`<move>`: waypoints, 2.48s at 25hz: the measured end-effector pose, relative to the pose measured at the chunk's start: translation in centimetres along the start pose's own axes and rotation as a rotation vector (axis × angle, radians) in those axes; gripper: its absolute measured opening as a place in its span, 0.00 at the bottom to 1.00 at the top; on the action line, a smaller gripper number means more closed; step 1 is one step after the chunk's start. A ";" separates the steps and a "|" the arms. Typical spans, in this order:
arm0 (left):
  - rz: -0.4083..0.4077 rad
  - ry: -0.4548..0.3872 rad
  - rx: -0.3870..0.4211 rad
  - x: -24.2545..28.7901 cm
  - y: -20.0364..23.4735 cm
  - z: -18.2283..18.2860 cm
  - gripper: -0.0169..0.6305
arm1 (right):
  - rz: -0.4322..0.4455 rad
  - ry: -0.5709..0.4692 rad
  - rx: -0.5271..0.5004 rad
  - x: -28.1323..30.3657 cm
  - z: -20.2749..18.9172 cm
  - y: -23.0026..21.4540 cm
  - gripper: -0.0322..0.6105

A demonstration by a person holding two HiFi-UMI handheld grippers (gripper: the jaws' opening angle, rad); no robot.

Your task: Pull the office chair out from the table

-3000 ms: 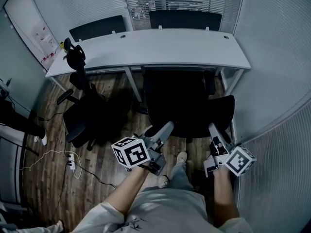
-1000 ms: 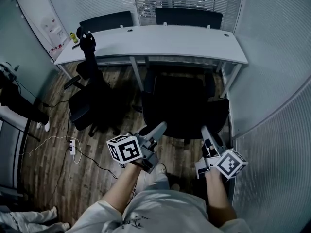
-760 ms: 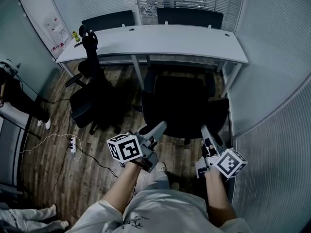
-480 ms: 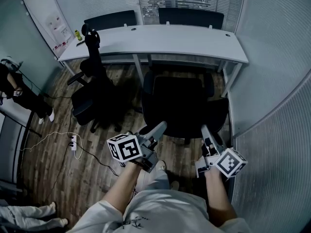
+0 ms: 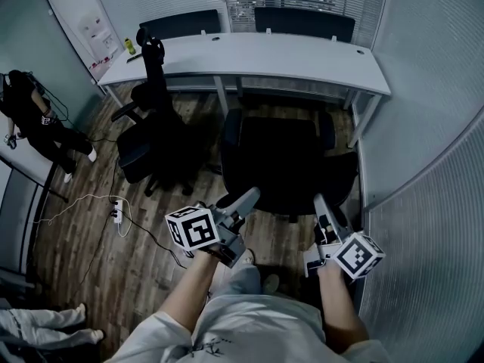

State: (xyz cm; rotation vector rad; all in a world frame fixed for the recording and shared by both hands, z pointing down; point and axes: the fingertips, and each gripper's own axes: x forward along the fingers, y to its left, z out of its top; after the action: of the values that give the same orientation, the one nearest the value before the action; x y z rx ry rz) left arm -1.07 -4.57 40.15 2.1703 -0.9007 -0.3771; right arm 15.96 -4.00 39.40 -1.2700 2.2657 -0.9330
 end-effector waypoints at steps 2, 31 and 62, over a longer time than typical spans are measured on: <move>-0.005 0.000 0.000 -1.2 -0.1 -0.7 0.24 | 0.003 -0.001 -0.007 -0.8 -1.0 0.6 0.26; -0.046 0.059 -0.015 -11.3 -0.3 -2.8 0.23 | -0.058 -0.048 -0.024 -5.8 -9.0 7.0 0.26; -0.070 0.055 -0.022 -20.4 -3.1 -5.2 0.23 | -0.042 -0.061 -0.033 -11.7 -14.4 13.2 0.26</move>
State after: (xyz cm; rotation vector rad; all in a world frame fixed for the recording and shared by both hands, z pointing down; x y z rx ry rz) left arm -11.39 14.02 41.19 2.1854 -0.7877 -0.3578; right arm 5.42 16.12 40.31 -1.3466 2.2245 -0.8632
